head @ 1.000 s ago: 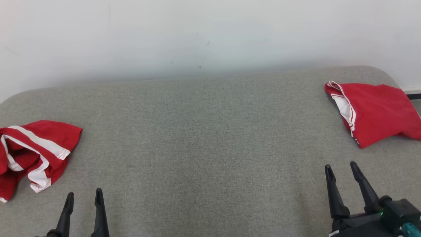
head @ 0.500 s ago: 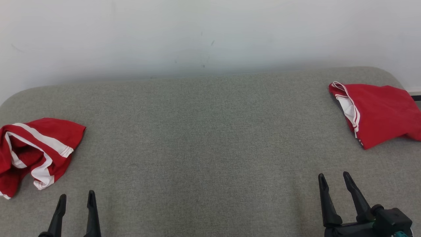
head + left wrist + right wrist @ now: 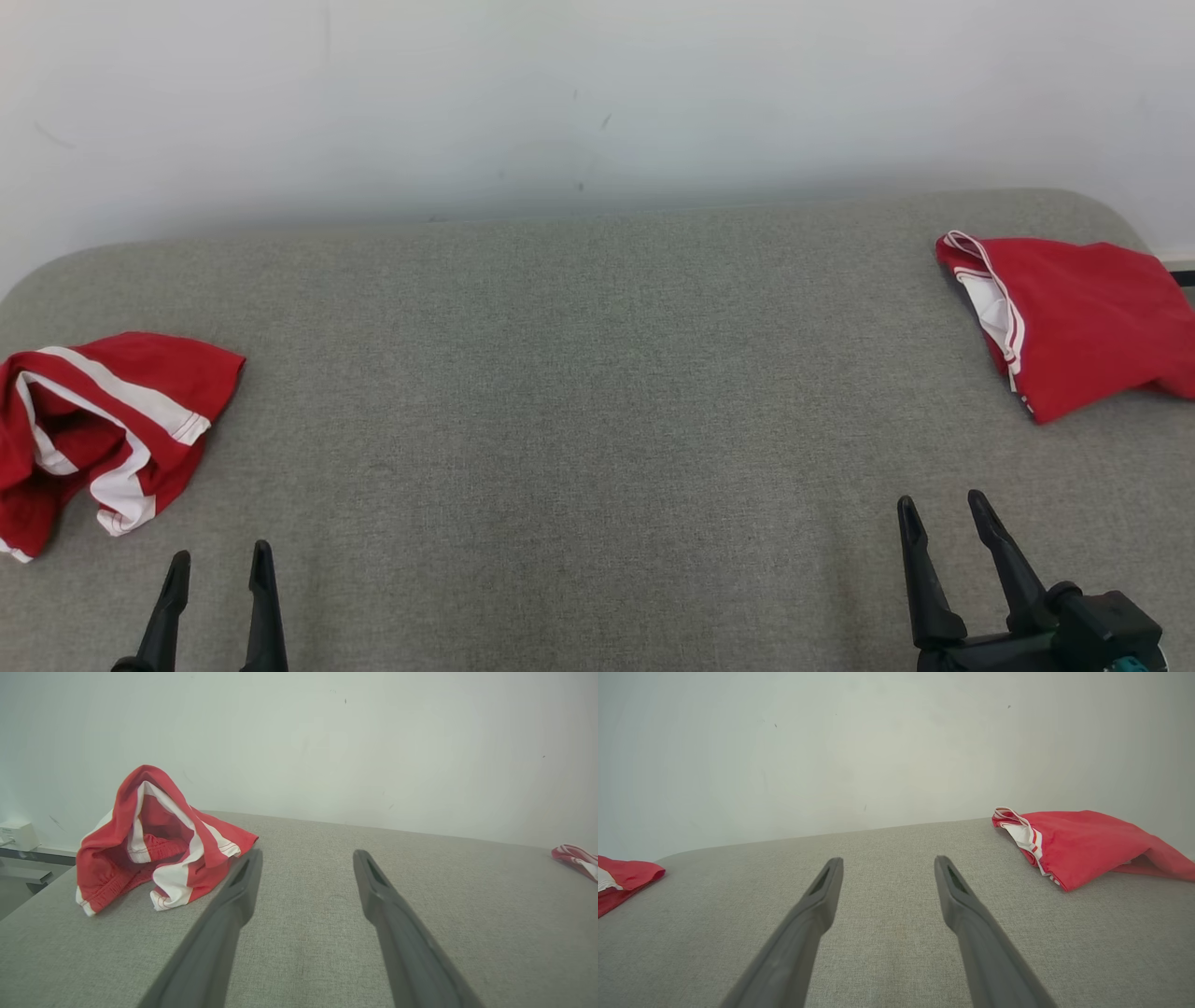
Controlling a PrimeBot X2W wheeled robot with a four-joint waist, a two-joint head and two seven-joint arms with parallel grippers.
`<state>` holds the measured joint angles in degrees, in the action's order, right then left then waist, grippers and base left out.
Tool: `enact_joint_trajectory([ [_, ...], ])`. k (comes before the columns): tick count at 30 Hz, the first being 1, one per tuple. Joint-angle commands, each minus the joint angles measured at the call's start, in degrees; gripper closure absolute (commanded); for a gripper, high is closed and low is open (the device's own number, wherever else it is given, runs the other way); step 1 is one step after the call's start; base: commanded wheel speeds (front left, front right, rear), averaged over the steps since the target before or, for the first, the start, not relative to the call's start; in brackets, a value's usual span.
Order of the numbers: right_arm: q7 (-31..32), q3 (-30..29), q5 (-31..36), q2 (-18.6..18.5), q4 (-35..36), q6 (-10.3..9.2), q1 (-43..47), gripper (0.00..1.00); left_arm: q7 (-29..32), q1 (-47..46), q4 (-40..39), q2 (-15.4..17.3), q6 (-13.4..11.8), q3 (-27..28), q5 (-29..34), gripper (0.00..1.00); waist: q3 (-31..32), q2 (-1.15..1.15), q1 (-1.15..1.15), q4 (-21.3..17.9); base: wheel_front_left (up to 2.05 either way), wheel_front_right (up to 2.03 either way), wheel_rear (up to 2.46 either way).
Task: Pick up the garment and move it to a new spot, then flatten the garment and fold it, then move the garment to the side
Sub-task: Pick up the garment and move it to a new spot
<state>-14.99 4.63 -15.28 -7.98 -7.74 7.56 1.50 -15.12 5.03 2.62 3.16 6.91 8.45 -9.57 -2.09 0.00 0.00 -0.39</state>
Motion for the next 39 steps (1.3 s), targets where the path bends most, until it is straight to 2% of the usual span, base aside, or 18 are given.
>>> enact_joint_trajectory([
  [1, -0.25, 0.08, 0.12, -0.26, -0.04, -0.17, 0.45, 0.0, -0.01, -0.45, 0.01, 0.0, -0.02, 0.23, 0.41, 0.0, -0.04, 0.0, 0.0, 0.04, 0.0, 0.0, 0.0],
  [9, -0.25, 0.11, 0.06, -0.71, -0.23, -0.17, 0.56, 0.0, -0.01, -1.46, 0.94, -0.14, -0.17, 0.16, 0.33, 0.0, -0.47, 0.0, 0.0, 2.87, 0.0, 0.0, 0.0],
  [28, -0.24, 0.25, -0.14, -1.94, -0.41, -0.17, 0.2, 0.0, -0.01, -2.4, 2.5, -0.26, -1.8, 0.14, -0.94, 0.0, -1.81, 0.0, 0.0, 21.36, 0.0, 0.0, 0.0],
  [39, -0.24, 0.92, 0.61, -1.88, -0.57, -0.17, 0.47, 0.0, -0.01, -1.49, 2.93, -0.26, -2.13, 0.95, -1.86, 0.0, -1.14, 0.0, 0.0, 27.57, 0.0, 0.0, 0.0],
])
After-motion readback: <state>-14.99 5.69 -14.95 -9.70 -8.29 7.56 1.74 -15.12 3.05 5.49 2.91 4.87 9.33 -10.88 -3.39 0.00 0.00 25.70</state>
